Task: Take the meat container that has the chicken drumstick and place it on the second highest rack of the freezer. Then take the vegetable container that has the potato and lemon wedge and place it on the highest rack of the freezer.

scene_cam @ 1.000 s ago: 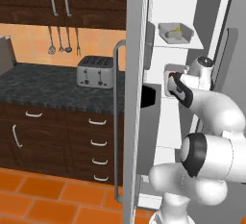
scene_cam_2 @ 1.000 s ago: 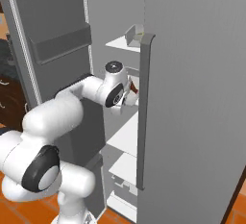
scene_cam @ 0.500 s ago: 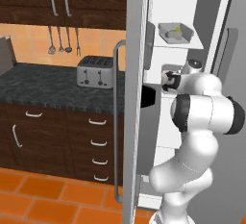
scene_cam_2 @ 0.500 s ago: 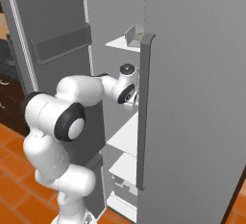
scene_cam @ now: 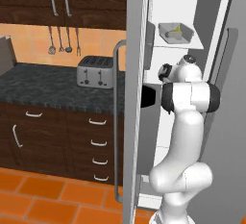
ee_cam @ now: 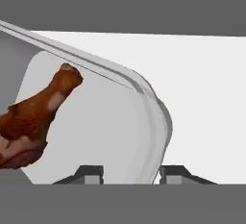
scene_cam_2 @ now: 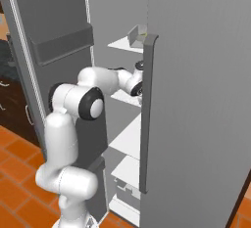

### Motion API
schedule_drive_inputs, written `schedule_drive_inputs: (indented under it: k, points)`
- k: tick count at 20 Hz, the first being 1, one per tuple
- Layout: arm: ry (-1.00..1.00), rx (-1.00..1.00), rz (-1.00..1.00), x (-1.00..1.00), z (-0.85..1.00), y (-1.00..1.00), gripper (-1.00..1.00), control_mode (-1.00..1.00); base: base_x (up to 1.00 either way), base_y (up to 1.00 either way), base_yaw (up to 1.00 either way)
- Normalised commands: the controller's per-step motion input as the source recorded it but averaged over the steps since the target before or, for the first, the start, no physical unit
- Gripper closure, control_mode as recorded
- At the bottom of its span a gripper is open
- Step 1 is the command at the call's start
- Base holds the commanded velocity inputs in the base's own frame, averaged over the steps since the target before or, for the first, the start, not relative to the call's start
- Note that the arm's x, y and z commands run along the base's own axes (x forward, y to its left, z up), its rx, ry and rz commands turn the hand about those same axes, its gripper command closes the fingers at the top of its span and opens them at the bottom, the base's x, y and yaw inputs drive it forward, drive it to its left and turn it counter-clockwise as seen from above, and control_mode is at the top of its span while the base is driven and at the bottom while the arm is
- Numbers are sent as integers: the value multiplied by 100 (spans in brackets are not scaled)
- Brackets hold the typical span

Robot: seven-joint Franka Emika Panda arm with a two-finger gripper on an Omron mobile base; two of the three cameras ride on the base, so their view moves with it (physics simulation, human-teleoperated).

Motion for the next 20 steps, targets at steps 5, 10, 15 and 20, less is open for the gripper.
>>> schedule_drive_inputs:
  k: [5, 10, 15, 20]
  points:
    - [-14, 0, 0, -46, -2, 0, -100, -100, 0, 0, 0]
    - [-37, 0, 0, -100, -31, 6, -100, -100, 0, 0, 0]
    - [-28, -4, 0, -100, -42, 37, -100, -100, 0, 0, 0]
    - [-26, 0, 0, -100, 50, 24, -100, -100, 0, 0, 0]
